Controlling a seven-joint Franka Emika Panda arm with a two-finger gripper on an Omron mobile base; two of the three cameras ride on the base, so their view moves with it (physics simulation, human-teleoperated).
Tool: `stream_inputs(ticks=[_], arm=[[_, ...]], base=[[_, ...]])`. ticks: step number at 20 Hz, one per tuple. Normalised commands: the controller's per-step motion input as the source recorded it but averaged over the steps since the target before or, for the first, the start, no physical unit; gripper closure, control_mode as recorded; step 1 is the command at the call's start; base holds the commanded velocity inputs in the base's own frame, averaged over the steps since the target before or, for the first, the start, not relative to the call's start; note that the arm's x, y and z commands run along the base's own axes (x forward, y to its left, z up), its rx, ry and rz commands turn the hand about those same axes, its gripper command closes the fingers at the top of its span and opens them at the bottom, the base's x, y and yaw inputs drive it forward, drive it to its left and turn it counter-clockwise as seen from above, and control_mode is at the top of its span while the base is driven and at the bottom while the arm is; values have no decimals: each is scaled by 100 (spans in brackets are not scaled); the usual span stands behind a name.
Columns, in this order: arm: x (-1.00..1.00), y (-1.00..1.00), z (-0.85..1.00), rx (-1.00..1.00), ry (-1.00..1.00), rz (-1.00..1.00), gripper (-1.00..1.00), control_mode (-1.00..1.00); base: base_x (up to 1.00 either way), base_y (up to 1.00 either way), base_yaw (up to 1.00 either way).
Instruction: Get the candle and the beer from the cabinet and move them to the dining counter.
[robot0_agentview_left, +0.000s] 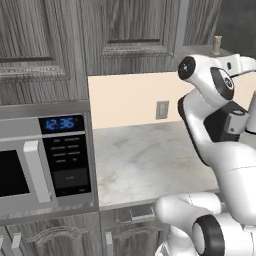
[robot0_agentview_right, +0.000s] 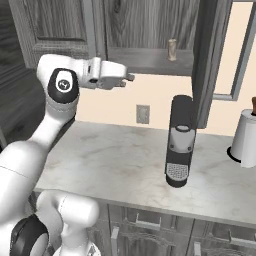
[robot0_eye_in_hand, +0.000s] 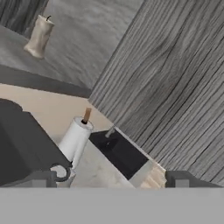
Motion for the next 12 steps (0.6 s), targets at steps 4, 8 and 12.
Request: stream_inputs(ticks=[4, 8, 12], arm=[[14, 52, 0, 24, -36, 38, -100, -100], [19, 44, 0, 24, -35, 41, -100, -100], [19, 44, 6, 23, -32, 41, -100, -100]], base=[[0, 0, 0], [0, 0, 0], [0, 0, 0]])
